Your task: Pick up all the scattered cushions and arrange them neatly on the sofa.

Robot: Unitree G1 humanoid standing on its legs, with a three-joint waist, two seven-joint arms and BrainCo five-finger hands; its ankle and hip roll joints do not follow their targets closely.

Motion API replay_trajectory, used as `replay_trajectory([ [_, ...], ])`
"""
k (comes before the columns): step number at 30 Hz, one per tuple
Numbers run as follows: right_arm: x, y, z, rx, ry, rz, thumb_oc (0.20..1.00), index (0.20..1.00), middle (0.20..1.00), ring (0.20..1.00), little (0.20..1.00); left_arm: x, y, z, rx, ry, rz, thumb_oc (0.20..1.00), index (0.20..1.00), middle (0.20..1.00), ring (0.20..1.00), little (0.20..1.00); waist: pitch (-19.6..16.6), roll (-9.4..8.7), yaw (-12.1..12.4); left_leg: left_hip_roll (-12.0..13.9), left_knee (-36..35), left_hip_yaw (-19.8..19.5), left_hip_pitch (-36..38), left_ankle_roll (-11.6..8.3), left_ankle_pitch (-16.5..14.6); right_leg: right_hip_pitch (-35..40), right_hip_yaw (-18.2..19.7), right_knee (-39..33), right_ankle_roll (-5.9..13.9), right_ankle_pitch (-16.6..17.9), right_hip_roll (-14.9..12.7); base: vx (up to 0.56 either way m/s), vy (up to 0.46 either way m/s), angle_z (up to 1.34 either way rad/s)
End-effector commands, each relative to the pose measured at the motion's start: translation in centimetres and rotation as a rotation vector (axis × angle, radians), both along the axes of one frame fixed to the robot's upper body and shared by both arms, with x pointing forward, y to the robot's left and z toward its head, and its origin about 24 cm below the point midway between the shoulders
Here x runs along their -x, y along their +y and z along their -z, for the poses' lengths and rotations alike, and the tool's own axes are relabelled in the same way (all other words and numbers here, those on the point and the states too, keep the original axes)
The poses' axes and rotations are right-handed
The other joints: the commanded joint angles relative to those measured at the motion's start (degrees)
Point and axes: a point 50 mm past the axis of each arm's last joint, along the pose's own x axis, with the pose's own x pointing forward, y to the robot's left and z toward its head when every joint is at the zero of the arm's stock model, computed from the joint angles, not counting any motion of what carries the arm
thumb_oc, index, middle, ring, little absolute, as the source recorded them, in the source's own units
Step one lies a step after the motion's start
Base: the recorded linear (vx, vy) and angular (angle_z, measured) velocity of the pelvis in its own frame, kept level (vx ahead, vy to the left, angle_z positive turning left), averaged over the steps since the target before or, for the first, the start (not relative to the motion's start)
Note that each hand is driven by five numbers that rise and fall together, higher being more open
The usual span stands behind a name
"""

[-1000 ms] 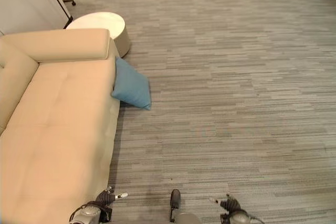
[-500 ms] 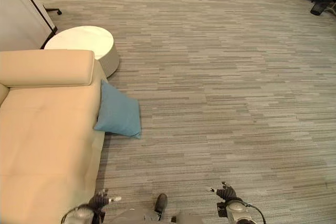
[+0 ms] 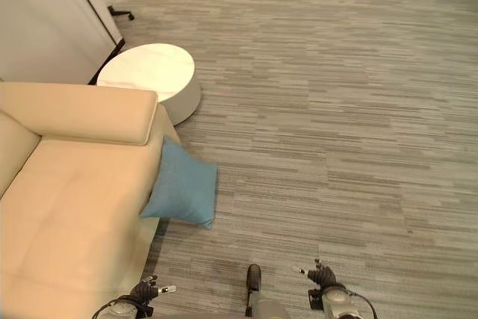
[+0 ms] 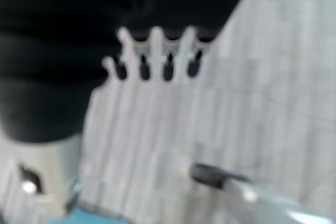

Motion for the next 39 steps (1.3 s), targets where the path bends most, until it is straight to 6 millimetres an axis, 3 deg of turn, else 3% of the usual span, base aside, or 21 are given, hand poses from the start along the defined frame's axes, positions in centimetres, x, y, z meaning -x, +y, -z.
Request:
replay_trajectory([
  [1, 0.7, -1.7, -0.3, 0.02, -0.005, 0.051, 1.0, 1.0, 1.0, 1.0, 1.0, -2.6, -0.6, -0.8, 0.001, -0.077, 0.034, 1.0, 1.0, 1.0, 1.0, 1.0, 1.18, 0.39, -0.85, 4.47, 1.07, 1.41, -6.24, -2.31, 5.58, 0.15, -0.59, 5.66, 12.69, -5.72, -2.53, 0.08, -0.176, 0.41],
  [6, 0.8, -2.0, -0.3, 0.015, -0.007, 0.07, 1.0, 1.0, 1.0, 1.0, 1.0, -2.9, -0.8, -0.9, 0.012, -0.089, 0.052, 1.0, 1.0, 1.0, 1.0, 1.0, 0.75, 0.62, -0.24, 1.98, -2.6, 1.82, -7.9, -0.94, 5.67, 2.56, -1.37, 4.47, 12.33, -7.0, -1.93, 0.15, -0.123, 0.38],
  [9, 0.7, -2.0, -0.4, 0.014, -0.017, 0.076, 1.0, 1.0, 1.0, 1.0, 1.0, -2.7, -1.0, -0.7, 0.01, -0.076, 0.067, 1.0, 1.0, 1.0, 1.0, 1.0, 0.18, 1.72, -0.25, -0.2, -5.52, 3.73, -9.1, 0.5, 7.6, 3.16, -1.55, 5.36, 12.04, -8.9, -0.81, 0.19, -0.063, 0.55],
  [13, -0.4, -1.3, -0.7, 0.015, -0.04, 0.02, 1.0, 1.0, 1.0, 1.0, 1.0, -2.0, -0.7, -0.6, 0.008, -0.064, 0.037, 1.0, 1.0, 1.0, 1.0, 1.0, 0.38, 2.22, 0.66, -1.04, -4.65, 2.64, -6.57, 2.43, 5.42, 2.41, -0.52, 13.47, 12.45, -10.97, -1.49, 0.23, 0.045, -0.34],
  [17, -1.0, -0.8, -0.8, 0.006, -0.061, 0.008, 1.0, 1.0, 1.0, 1.0, 1.0, -2.3, -0.1, -0.8, -0.001, -0.079, 0.012, 1.0, 1.0, 1.0, 1.0, 1.0, 0.86, 2.61, 0.99, -0.21, -4.85, 1.69, -4.54, 3.75, 4.51, -0.5, -0.3, 23.23, 13.02, -10.57, -2.33, 0.15, 0.0, 0.0],
  [19, -1.0, -0.6, -0.7, -0.002, -0.057, 0.011, 1.0, 1.0, 1.0, 1.0, 1.0, -2.6, 0.1, -1.0, -0.009, -0.087, 0.024, 1.0, 1.0, 1.0, 1.0, 1.0, 0.95, 2.56, 0.51, 0.47, -5.46, 0.52, -3.46, 3.62, 4.29, -2.14, 0.96, 23.45, 13.04, -10.12, -2.13, 0.15, -0.052, 0.17],
  [22, -1.2, -0.5, -0.8, 0.0, -0.061, 0.002, 1.0, 1.0, 1.0, 1.0, 1.0, -2.8, 0.3, -1.1, -0.015, -0.093, 0.024, 1.0, 1.0, 1.0, 1.0, 1.0, 0.56, 2.53, 0.98, 1.25, -6.82, 0.58, -2.4, 3.24, 4.05, -2.35, -0.24, 18.93, 12.95, -8.69, -3.55, 0.14, -0.085, 0.23],
  [23, -1.5, -0.3, -0.8, 0.002, -0.064, -0.01, 1.0, 1.0, 1.0, 1.0, 1.0, -2.9, 0.5, -1.1, -0.017, -0.098, 0.019, 1.0, 1.0, 1.0, 1.0, 1.0, 0.29, 2.24, 0.87, 1.32, -7.75, 0.23, -1.32, 2.89, 3.72, -4.53, -0.63, 12.25, 13.95, -5.5, -4.96, 0.26, -0.18, -0.25],
  [27, -1.1, -0.1, -0.6, -0.012, -0.059, 0.001, 1.0, 1.0, 1.0, 1.0, 1.0, -2.1, 0.9, -0.9, -0.029, -0.075, -0.001, 1.0, 1.0, 1.0, 1.0, 1.0, 0.61, 2.09, -1.65, 3.27, -9.64, -1.26, 3.14, 1.38, 2.48, -7.4, 4.57, 4.39, 17.24, -0.74, -4.46, 0.29, -0.21, 0.15],
  [31, -0.6, -0.1, -0.4, -0.015, -0.04, 0.001, 1.0, 1.0, 1.0, 1.0, 1.0, -1.4, 0.7, -0.6, -0.023, -0.049, -0.003, 1.0, 1.0, 1.0, 1.0, 1.0, -0.4, 1.69, -2.05, 4.64, -10.34, -2.33, 3.75, 0.09, 2.59, -5.61, 4.38, 3.46, 17.03, -0.23, -4.83, 0.16, -0.242, 0.61],
  [34, -0.4, -0.7, -0.4, -0.017, -0.034, 0.016, 1.0, 1.0, 1.0, 1.0, 1.0, -1.8, 0.3, -0.6, -0.022, -0.056, 0.018, 1.0, 1.0, 1.0, 1.0, 1.0, -1.23, 2.08, -2.45, 8.33, -9.69, -1.89, 2.31, -2.45, 4.31, -5.04, 2.18, 6.53, 15.88, -2.5, -4.42, 0.09, -0.323, 0.3],
  [35, -0.5, -0.8, -0.5, -0.011, -0.037, 0.025, 1.0, 1.0, 1.0, 1.0, 1.0, -2.1, 0.2, -0.7, -0.019, -0.063, 0.02, 1.0, 1.0, 1.0, 1.0, 1.0, -1.09, 2.06, -2.61, 8.95, -8.68, -0.93, 1.35, -2.87, 4.66, -4.63, 1.36, 6.86, 15.64, -3.05, -4.6, 0.1, -0.339, 0.67],
  [36, -0.5, -1.3, -0.6, 0.002, -0.035, 0.031, 1.0, 1.0, 1.0, 1.0, 1.0, -2.8, -0.2, -0.8, -0.006, -0.077, 0.02, 1.0, 1.0, 1.0, 1.0, 1.0, -0.53, 1.64, -2.8, 10.47, -3.64, 3.95, -1.66, -3.32, 5.35, -2.84, -1.03, 6.91, 14.53, -4.82, -5.03, 0.07, -0.294, 0.95],
  [39, 0.2, -1.8, -0.5, 0.007, -0.015, 0.048, 1.0, 1.0, 1.0, 1.0, 1.0, -2.5, -0.3, -0.7, 0.006, -0.068, 0.023, 1.0, 1.0, 1.0, 1.0, 1.0, -0.61, 1.14, -2.12, 9.18, -2.46, 5.12, -3.39, -3.05, 5.31, -0.61, -2.38, 5.89, 13.73, -5.99, -4.45, 0.06, -0.2, 1.04],
])
